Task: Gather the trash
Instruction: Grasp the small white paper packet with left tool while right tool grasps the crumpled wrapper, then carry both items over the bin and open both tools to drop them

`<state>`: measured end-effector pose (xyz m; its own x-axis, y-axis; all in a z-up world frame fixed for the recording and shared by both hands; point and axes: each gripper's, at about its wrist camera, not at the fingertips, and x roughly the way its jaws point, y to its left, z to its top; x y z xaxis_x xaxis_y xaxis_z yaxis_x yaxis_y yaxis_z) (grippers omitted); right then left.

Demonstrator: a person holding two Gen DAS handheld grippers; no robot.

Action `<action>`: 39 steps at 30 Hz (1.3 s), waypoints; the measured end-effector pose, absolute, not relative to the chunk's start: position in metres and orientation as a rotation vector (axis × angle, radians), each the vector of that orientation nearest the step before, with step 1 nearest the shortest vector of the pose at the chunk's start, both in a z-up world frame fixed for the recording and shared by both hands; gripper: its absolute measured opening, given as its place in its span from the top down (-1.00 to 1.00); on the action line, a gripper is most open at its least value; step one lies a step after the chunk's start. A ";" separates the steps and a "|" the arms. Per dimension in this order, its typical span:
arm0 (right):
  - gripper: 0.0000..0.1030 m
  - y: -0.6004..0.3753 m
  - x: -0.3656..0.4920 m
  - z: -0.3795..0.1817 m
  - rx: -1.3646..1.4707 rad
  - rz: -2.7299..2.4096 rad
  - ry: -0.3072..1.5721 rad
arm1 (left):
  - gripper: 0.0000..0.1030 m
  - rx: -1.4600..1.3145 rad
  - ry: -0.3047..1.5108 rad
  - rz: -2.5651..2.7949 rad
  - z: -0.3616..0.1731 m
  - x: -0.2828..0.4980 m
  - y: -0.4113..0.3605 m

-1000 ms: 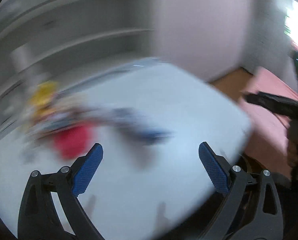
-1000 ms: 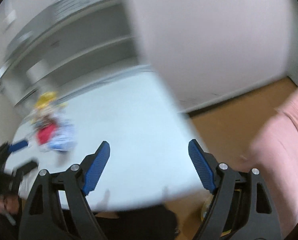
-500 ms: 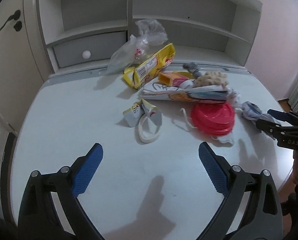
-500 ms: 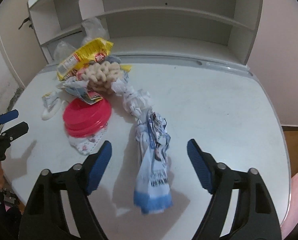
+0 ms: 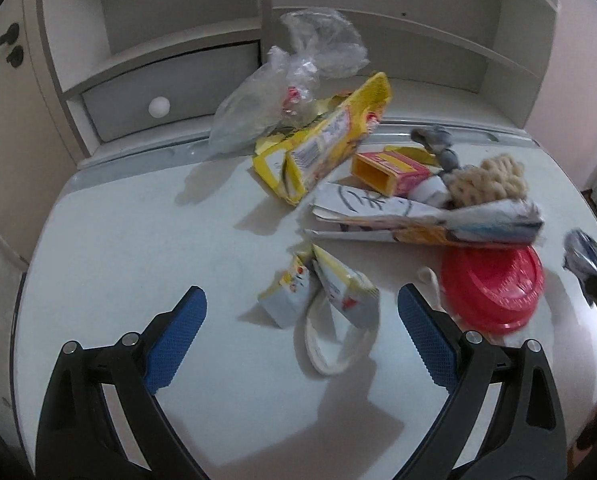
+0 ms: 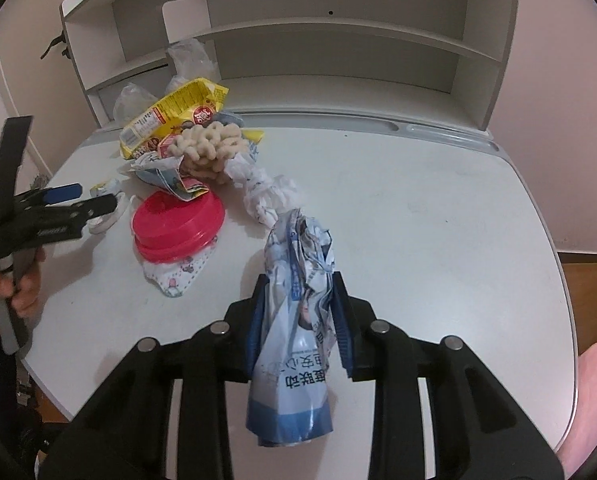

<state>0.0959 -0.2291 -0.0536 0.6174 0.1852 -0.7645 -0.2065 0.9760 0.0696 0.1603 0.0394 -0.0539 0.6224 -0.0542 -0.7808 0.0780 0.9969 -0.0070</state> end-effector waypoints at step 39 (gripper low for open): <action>0.41 -0.538 -0.087 -0.092 0.356 -0.449 0.835 | 0.62 0.198 0.749 -0.766 0.013 0.050 -0.278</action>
<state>-0.0874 -0.5380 -0.0924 0.5880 -0.2394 -0.7726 0.5121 0.8495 0.1266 0.0503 -0.2776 0.0132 0.4810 -0.5559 -0.6779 0.6903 0.7168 -0.0980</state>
